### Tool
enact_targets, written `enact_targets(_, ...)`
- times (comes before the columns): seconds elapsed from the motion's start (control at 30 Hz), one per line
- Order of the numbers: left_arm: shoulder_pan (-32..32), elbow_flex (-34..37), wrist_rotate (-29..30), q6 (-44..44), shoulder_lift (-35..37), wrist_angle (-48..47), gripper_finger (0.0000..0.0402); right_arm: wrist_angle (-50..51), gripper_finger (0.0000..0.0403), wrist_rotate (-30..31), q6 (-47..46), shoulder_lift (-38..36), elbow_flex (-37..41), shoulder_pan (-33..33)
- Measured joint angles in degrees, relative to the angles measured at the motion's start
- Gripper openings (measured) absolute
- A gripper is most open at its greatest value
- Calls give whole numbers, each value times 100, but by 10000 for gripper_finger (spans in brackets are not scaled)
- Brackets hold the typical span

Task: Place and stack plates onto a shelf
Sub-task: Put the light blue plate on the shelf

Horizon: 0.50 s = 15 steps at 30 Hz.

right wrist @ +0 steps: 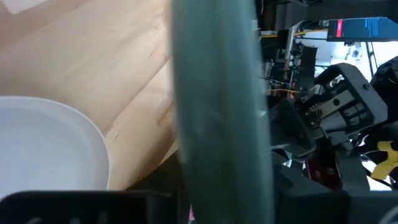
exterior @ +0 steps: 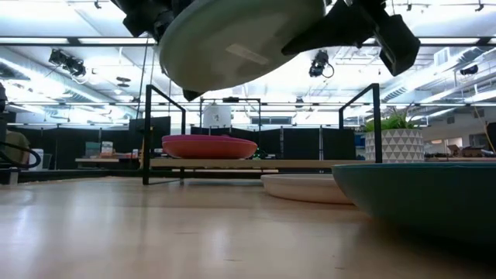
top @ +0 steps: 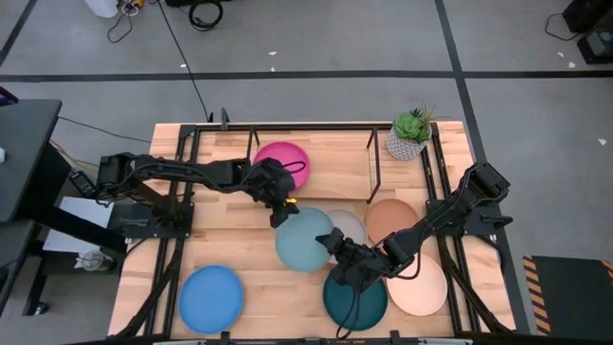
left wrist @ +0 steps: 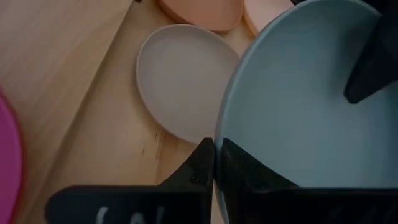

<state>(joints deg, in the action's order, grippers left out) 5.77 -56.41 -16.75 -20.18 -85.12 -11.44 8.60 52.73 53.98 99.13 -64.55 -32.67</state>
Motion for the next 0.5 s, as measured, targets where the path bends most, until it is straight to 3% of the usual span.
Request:
enact_targets(0.27, -16, -1, 65, 54, 7, 356, 86, 87, 60, 23, -89, 0, 2, -20)
enact_targets(0.4, 13, -1, 173, 322, 172, 302, 126, 311, 55, 33, -409, 0, 4, -97)
enact_targets(0.5, 70, -1, 636, 704, 427, 252, 151, 472, 60, 29, -737, 0, 4, -126)
